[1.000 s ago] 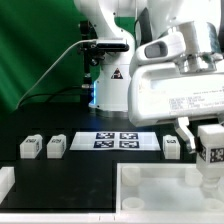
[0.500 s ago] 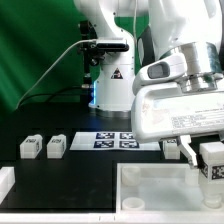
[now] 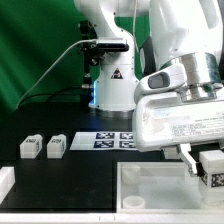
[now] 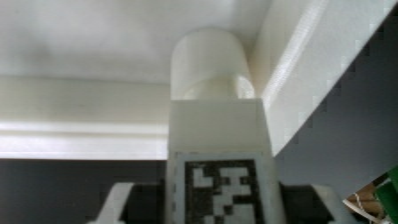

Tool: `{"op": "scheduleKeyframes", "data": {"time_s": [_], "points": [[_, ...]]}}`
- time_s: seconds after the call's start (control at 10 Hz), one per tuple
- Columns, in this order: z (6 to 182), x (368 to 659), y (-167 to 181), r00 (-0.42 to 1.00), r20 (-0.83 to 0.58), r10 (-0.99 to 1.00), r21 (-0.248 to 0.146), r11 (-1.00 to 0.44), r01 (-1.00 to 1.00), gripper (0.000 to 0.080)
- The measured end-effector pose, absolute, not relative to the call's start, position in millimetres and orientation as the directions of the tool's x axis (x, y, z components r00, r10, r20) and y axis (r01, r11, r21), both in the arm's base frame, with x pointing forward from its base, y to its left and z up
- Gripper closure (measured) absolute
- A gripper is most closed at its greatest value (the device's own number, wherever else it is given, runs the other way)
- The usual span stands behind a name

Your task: Assemble one leg

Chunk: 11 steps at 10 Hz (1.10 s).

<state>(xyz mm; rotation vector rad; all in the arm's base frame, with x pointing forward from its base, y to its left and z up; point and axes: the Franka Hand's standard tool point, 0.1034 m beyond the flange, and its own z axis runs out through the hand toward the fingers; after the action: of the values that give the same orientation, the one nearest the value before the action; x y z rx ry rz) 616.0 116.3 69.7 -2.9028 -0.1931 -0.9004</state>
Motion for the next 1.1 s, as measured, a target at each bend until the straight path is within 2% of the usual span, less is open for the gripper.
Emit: {"op": "scheduleKeyframes", "data": {"time_s": [0.2, 0.3, 0.4, 0.5, 0.6, 1.1], "points": [[70.1, 616.5, 115.8, 0.821, 0.564, 0.083, -0.054, -0.989, 0.138, 0.0509], [67.9, 615.1, 115.7, 0.828, 0.555, 0.084, -0.055, -0.989, 0.138, 0.043], [67.8, 615.0, 115.7, 0.828, 0.555, 0.084, -0.055, -0.989, 0.138, 0.043], [67.7, 615.0, 115.7, 0.828, 0.555, 0.084, -0.055, -0.989, 0.138, 0.0233], [67.6, 614.9, 115.7, 0.828, 0.554, 0.085, -0.055, -0.989, 0.138, 0.0176], [67.5, 614.8, 115.7, 0.828, 0.554, 0.085, -0.055, -0.989, 0.138, 0.015]]}}
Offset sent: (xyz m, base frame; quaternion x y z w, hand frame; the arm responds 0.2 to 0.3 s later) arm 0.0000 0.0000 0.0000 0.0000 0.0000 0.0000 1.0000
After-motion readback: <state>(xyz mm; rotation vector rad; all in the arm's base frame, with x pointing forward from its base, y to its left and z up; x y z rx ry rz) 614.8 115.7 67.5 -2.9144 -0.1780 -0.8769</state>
